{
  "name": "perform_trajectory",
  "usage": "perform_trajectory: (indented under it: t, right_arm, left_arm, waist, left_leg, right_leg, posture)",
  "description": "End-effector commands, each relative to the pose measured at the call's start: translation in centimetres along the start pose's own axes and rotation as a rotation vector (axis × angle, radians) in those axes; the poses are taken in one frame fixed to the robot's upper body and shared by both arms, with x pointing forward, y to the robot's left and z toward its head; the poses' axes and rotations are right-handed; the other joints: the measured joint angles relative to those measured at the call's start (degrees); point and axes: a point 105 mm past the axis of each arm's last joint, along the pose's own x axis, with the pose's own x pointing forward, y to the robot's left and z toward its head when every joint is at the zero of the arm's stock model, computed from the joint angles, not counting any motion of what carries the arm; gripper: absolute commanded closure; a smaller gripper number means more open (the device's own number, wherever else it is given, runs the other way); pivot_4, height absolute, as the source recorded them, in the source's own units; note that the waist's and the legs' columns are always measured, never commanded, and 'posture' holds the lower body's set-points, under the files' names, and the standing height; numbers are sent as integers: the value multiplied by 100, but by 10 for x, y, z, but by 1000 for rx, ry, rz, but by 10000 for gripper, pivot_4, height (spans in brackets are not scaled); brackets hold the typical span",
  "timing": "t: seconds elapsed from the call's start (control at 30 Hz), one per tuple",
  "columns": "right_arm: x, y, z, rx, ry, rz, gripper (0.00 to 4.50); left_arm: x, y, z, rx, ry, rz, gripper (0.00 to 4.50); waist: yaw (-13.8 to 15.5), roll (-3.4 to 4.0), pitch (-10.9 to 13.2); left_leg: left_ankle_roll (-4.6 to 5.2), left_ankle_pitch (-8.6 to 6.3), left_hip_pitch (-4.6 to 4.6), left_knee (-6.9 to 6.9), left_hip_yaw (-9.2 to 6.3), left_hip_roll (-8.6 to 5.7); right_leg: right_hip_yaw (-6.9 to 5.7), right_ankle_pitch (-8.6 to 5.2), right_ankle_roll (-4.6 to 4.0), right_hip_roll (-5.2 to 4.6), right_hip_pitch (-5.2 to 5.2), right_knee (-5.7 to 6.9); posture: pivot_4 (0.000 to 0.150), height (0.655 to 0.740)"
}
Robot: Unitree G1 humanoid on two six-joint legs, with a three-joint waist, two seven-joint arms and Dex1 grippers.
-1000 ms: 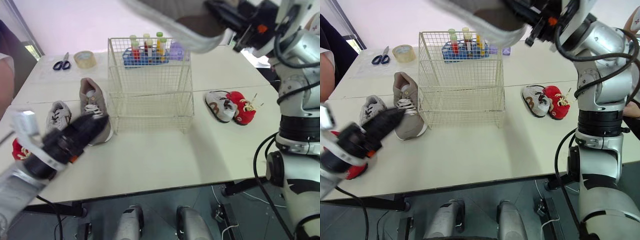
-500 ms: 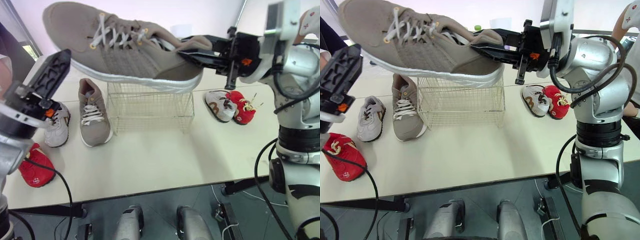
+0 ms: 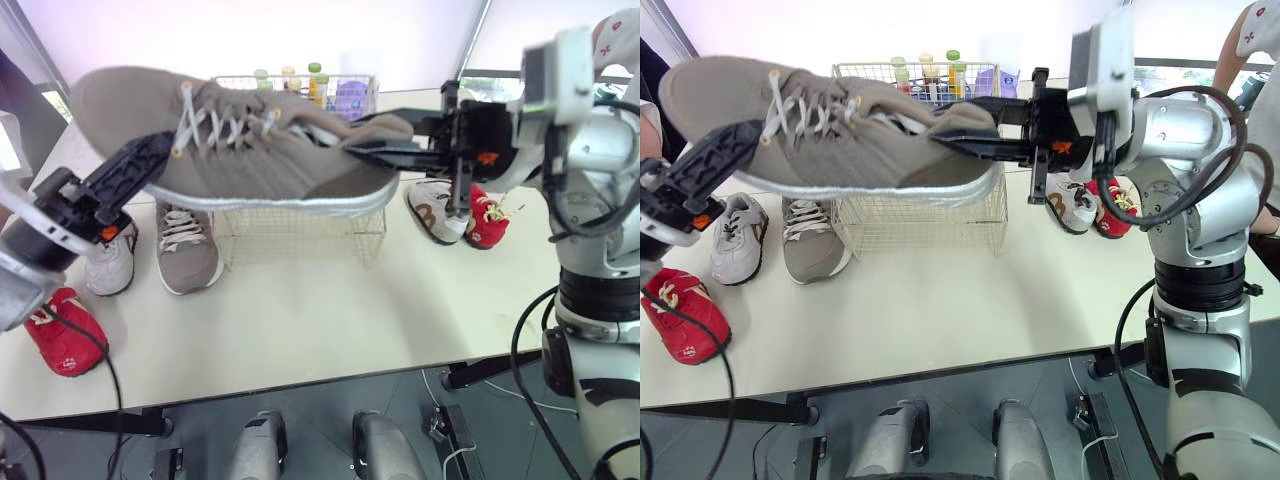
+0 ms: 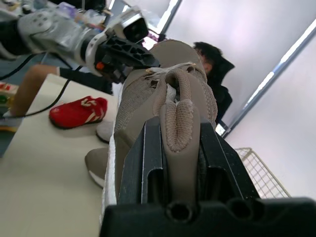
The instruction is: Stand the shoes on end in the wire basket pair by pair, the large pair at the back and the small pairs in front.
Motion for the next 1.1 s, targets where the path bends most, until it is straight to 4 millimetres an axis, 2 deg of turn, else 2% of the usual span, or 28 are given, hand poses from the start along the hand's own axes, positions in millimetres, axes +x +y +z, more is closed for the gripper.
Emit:
perform_trajectory:
  t: [0.03, 0.17, 0.27, 0.4, 0.47, 0.57, 0.6, 0.63, 0.73, 0.77, 0.83, 0.9, 0.97, 1.1]
  right_arm:
    - [0, 4, 11, -122, -14, 38, 43513]
    - [1, 8, 7, -160, 1, 62, 43513]
    - [2, 7, 3, -170, 0, 55, 43513]
    - [2, 5, 1, -169, 0, 41, 43513]
    - [1, 1, -1, -150, 0, 15, 43513]
    - [-5, -10, -4, -30, -27, -75, 43513]
    - [-13, -17, -8, 73, -42, -134, 33093]
    - [-23, -24, -11, 166, -69, -207, 30042]
    - [-56, -50, -22, 379, -191, -498, 15220]
    - [-65, -55, -24, 437, -237, -575, 9253]
    - [-82, -57, -28, 597, -380, -706, 385]
    - [-97, -57, -33, 729, -535, -822, 385]
    - [-97, -47, -40, 853, -641, -846, 385]
    - [-58, -22, -56, 1016, -649, -797, 385]
  left_arm:
    - [-6, -1, 11, 43, -7, -22, 0]
    - [-8, -3, 10, 39, 10, -41, 0]
    - [-10, -5, 6, 19, 22, -59, 8512]
    - [-13, -10, 3, 3, 20, -76, 28542]
    - [-13, -10, 3, -1, 8, -69, 36251]
    - [-11, -10, 4, -27, -44, -62, 37499]
    - [-11, -10, 2, -43, -71, -61, 37571]
    - [-10, -11, 0, -62, -103, -57, 37571]
    - [-8, -11, -5, -122, -213, -27, 37571]
    - [-7, -10, -6, -141, -251, -17, 37571]
    - [-5, -10, -4, -197, -352, -10, 37571]
    - [-1, -10, -4, -239, -424, -3, 37571]
    - [5, -7, -4, -263, -479, 4, 37571]
    - [28, -7, -6, -271, -523, -17, 37571]
  waist:
    - [0, 0, 0]
    - [3, -1, 0]
    - [0, -1, 0]
    - [-1, -1, 0]
    - [-4, -1, 0]
    - [0, -1, 0]
    - [0, -1, 0]
    - [3, -2, -1]
    - [30, -17, -10]
    - [31, -18, -10]
    - [46, -22, -12]
    - [47, -22, -12]
    - [31, -22, -12]
    - [-1, -19, -12]
  left_leg:
    - [-1, -1, 0, 0, 0, 1]
    - [-16, -9, -1, 4, 3, 1]
    - [-18, -9, -2, 4, 7, 1]
    - [-22, -12, -1, 2, 8, 1]
    - [-23, -13, -1, 0, 8, 2]
    - [-22, -12, -1, 2, 8, 2]
    - [-23, -12, -1, 5, 8, 2]
    - [-23, -12, -2, 6, 8, 2]
    - [-23, -12, 1, 13, 6, 2]
    - [-24, -13, 1, 16, 5, 1]
    - [-20, -10, 1, 23, 5, 1]
    - [-11, -5, 0, 34, 2, -1]
    - [-9, -5, 4, 42, 0, -1]
    - [-6, -3, 10, 55, -14, 2]
  right_leg:
    - [0, 0, 0, 0, -1, 0]
    - [0, 0, -1, -3, 0, -4]
    - [0, 0, -1, -7, 1, -5]
    - [0, 0, -1, -7, -4, 0]
    - [0, 0, -1, -6, -6, 2]
    - [0, 0, -1, -7, -5, 2]
    - [0, 0, -1, -7, -4, 2]
    - [0, 1, -1, -7, -3, 2]
    - [1, 2, -5, -10, 10, 0]
    - [0, 5, -10, -11, 13, -2]
    - [1, 12, -20, -11, 19, -6]
    - [0, 14, -23, -11, 30, -10]
    - [0, 15, -24, -9, 37, -8]
    - [0, 31, 5, 6, 49, -7]
  posture:
    - [1500, 7400]
    - [1500, 7400]
    - [1500, 7400]
    - [1500, 7400]
    - [1500, 7400]
    - [1500, 7400]
    - [1500, 7400]
    - [1500, 7400]
    - [1500, 7400]
    - [1500, 7400]
    - [1500, 7400]
    - [1500, 7400]
    - [1500, 7400]
    - [1500, 7400]
